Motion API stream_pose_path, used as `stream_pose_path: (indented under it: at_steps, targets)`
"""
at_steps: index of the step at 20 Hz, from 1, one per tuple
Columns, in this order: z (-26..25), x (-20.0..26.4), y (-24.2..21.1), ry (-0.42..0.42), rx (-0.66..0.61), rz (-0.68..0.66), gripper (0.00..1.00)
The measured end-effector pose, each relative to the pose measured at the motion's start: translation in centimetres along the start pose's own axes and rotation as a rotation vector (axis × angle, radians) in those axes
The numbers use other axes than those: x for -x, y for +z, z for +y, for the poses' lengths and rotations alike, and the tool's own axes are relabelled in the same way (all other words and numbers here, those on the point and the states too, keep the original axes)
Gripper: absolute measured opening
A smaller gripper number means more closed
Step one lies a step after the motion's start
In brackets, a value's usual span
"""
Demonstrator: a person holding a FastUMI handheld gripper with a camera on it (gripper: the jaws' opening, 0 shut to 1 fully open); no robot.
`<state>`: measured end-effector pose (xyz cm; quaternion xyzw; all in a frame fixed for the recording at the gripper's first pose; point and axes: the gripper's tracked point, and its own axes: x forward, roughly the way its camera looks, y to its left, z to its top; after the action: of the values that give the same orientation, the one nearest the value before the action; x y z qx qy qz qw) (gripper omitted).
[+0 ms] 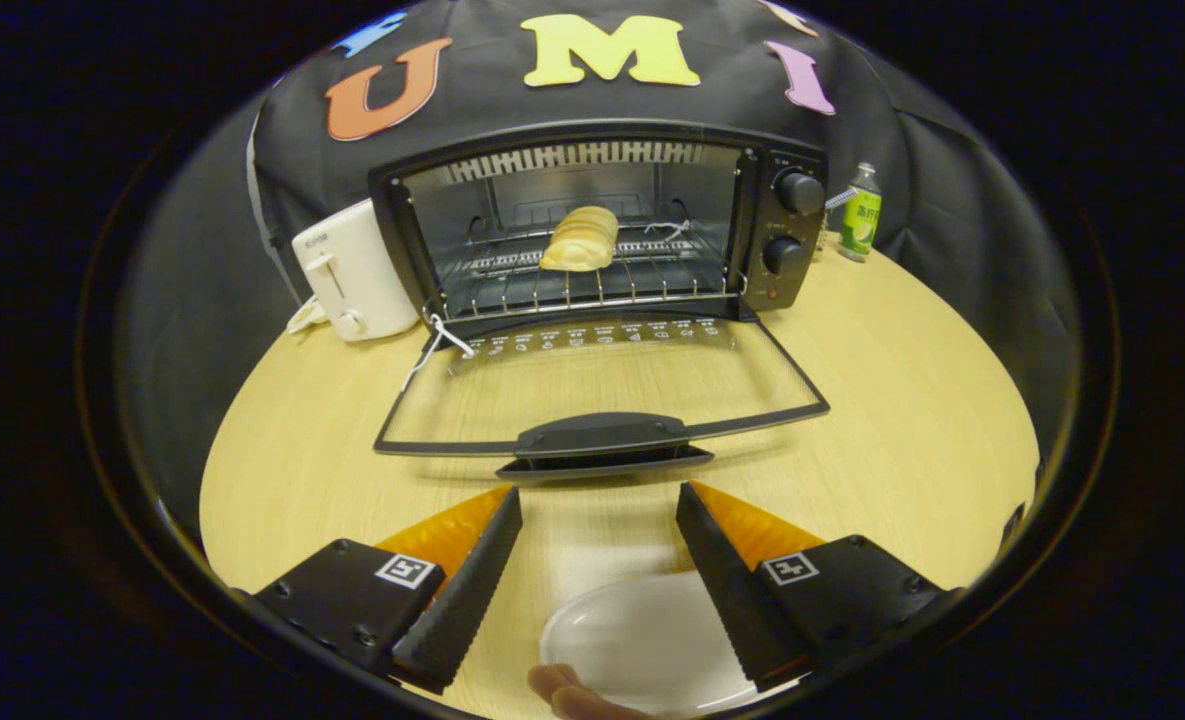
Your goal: Open the toaster oven, put the food inside, and close the toaster oven door.
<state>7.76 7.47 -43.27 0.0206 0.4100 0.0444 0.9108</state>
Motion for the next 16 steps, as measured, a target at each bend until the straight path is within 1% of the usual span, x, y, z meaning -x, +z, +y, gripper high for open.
stream_pose_path:
  at_steps: [3, 7, 10, 13, 16]
  targets:
    - [-0.1, -0.1, 1.7, -0.012, 0.017, -0.070, 1.00]
    - [0.3, 1.0, 3.0, -0.011, 0.030, -0.113, 1.00]
    - [0.6, 2.0, 4.8, -0.004, 0.030, -0.181, 1.00]
    - [1.0, 3.1, 7.4, 0.004, 0.025, -0.256, 1.00]
    - [1.3, 4.1, 11.1, 0.016, 0.043, -0.378, 1.00]
